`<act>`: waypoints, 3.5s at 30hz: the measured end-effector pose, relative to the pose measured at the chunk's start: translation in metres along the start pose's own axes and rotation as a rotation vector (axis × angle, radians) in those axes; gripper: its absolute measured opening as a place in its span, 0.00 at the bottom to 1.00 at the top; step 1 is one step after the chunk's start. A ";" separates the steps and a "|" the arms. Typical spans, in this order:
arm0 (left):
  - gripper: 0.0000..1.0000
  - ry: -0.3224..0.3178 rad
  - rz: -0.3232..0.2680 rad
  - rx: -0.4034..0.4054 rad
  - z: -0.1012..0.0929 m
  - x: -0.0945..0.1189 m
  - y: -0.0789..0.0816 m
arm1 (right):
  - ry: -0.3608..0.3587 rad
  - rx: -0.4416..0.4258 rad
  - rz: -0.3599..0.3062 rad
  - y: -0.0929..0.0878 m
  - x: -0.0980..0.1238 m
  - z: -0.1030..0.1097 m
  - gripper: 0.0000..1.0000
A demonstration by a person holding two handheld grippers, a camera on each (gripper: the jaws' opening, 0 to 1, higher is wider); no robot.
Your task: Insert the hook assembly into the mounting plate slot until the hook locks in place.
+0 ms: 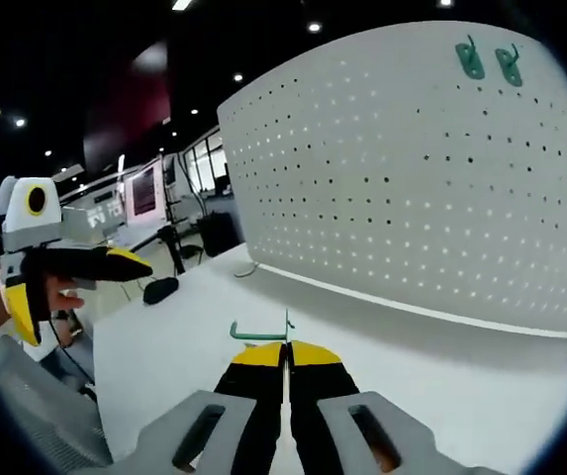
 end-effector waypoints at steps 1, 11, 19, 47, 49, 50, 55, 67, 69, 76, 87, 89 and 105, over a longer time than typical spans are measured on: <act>0.72 -0.001 -0.001 0.003 0.001 -0.002 0.000 | -0.003 -0.003 -0.007 0.001 0.002 0.000 0.00; 0.71 -0.026 0.002 0.031 0.004 -0.020 0.004 | -0.022 -0.005 -0.047 0.010 0.014 0.002 0.00; 0.67 -0.042 -0.009 0.073 0.004 -0.030 0.006 | -0.029 -0.001 -0.083 0.017 0.023 0.007 0.00; 0.39 -0.067 -0.030 0.280 0.007 -0.045 0.004 | -0.021 -0.008 -0.143 0.026 0.034 0.020 0.00; 0.37 -0.071 -0.030 0.292 0.007 -0.045 0.003 | -0.018 -0.008 -0.144 0.026 0.034 0.021 0.00; 0.35 -0.072 -0.032 0.293 0.007 -0.045 0.003 | -0.017 -0.007 -0.144 0.026 0.034 0.022 0.00; 0.24 -0.083 -0.016 0.319 0.006 -0.044 0.002 | -0.012 -0.008 -0.147 0.025 0.034 0.024 0.00; 0.14 -0.088 -0.006 0.359 0.007 -0.045 -0.001 | 0.004 -0.008 -0.148 0.024 0.033 0.029 0.00; 0.13 -0.088 -0.006 0.363 0.007 -0.045 -0.001 | 0.005 -0.009 -0.149 0.024 0.034 0.029 0.00; 0.11 -0.083 -0.005 0.375 0.008 -0.045 -0.001 | 0.013 -0.006 -0.151 0.021 0.033 0.029 0.00; 0.08 -0.073 -0.022 0.392 0.009 -0.044 0.000 | 0.021 0.002 -0.149 0.020 0.032 0.031 0.00; 0.07 -0.071 -0.026 0.387 0.009 -0.044 0.001 | 0.021 0.005 -0.148 0.019 0.032 0.031 0.00; 0.03 -0.063 -0.044 0.299 0.005 -0.043 0.009 | 0.031 0.008 -0.122 0.016 0.029 0.032 0.00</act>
Point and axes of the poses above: the point that each gripper's makers call its tool centre point, and the gripper's own axes: x roughly backward along the fingers, z roughly to its left, y roughly out of its top, the point moved 10 cm from there along x, roughly backward along the fingers, and after that the axes turned 7 degrees about y, right-handed, at the moved point
